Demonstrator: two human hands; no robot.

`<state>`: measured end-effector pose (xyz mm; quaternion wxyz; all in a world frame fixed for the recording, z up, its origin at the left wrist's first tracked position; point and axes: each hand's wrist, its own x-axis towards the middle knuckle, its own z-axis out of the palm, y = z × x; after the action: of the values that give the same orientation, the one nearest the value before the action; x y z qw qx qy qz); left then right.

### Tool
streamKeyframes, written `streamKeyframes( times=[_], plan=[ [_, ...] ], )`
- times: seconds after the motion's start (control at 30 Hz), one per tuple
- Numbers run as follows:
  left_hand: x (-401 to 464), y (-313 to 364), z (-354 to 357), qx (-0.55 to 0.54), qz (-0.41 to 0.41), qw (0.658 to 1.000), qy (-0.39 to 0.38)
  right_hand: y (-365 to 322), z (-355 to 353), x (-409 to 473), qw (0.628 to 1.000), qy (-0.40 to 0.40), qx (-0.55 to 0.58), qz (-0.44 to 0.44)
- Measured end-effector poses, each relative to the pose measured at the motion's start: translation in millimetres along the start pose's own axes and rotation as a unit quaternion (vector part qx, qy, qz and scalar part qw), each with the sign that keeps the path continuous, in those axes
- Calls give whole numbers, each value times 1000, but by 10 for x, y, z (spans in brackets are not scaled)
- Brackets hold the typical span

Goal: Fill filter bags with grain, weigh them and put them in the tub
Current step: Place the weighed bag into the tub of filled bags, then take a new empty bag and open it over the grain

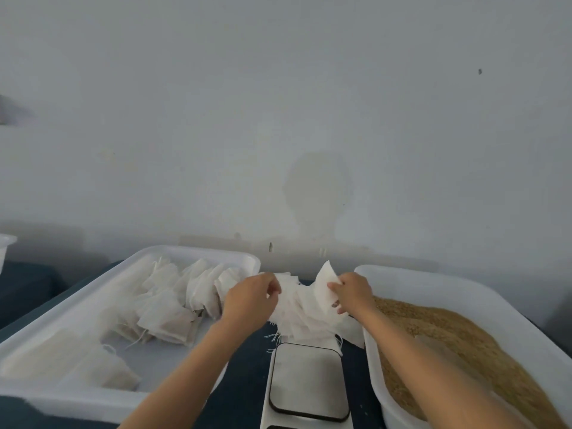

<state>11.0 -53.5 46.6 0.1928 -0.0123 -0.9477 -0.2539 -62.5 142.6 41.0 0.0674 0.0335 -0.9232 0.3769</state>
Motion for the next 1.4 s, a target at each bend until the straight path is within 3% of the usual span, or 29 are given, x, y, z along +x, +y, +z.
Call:
streamKeyframes(
  times=[0.2,0.47,0.63,0.83,1.03,1.2,1.4],
  plan=[
    [-31,766,438,-254,16,963,-94,254,-863,-229,995,85,-3,-50],
    [-253,1759,1090,-452,14,876,-165,908,-1220,-826,992,39,-50,-111],
    [-311,1833,1314,-416,34,891,-180,1160,-1087,-947,995,9,-8,-103],
    [-266,1753,1360,-414,-1,888,-198,1262,-1020,-962,990,-71,47,-111],
    [-292,1724,1484,-342,18,926,-160,1299,-1060,-999,978,-148,134,-67],
    [-281,1699,1483,-366,17,920,-141,1258,-1051,-970,984,-72,160,-34],
    [-303,1703,1468,-383,32,914,-128,1249,-1073,-956,986,-13,156,-54]
  ],
)
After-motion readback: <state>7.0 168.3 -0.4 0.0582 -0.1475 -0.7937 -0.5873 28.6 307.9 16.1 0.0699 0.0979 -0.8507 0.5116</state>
